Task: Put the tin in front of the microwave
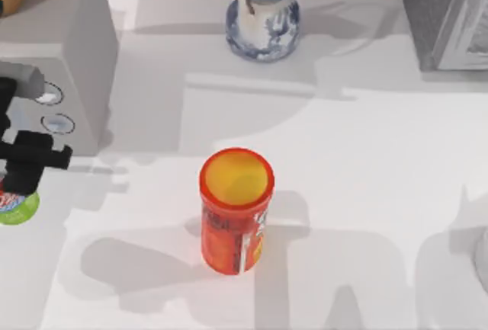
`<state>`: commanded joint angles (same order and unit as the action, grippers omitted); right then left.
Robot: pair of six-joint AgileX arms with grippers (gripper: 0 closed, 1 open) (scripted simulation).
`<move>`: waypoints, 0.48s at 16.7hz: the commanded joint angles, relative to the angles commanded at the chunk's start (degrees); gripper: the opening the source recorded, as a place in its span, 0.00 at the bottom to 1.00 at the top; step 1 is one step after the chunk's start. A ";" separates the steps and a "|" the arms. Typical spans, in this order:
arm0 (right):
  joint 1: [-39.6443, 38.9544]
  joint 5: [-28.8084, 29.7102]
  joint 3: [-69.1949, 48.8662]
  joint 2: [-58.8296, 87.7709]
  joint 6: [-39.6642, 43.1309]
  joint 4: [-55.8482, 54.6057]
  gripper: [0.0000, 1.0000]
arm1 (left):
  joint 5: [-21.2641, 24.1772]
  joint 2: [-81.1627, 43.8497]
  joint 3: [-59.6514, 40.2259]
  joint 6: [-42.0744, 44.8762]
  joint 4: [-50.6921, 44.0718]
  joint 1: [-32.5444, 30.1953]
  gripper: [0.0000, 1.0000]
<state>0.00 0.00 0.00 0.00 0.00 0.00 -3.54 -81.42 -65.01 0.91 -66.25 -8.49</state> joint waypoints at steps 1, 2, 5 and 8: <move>0.00 0.00 0.00 0.00 0.00 0.00 1.00 | 0.81 1.48 3.41 0.39 0.44 2.64 0.00; 0.00 0.00 0.00 0.00 0.00 0.00 1.00 | 1.59 2.46 6.33 0.76 0.80 4.98 0.00; 0.00 0.00 0.00 0.00 0.00 0.00 1.00 | 3.30 3.28 11.55 1.56 1.50 9.60 0.00; 0.00 0.00 0.00 0.00 0.00 0.00 1.00 | 3.50 3.22 12.06 1.66 1.59 10.10 0.00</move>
<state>0.00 0.00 0.00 0.00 0.00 0.00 -0.04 -78.20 -52.95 2.57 -64.66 1.61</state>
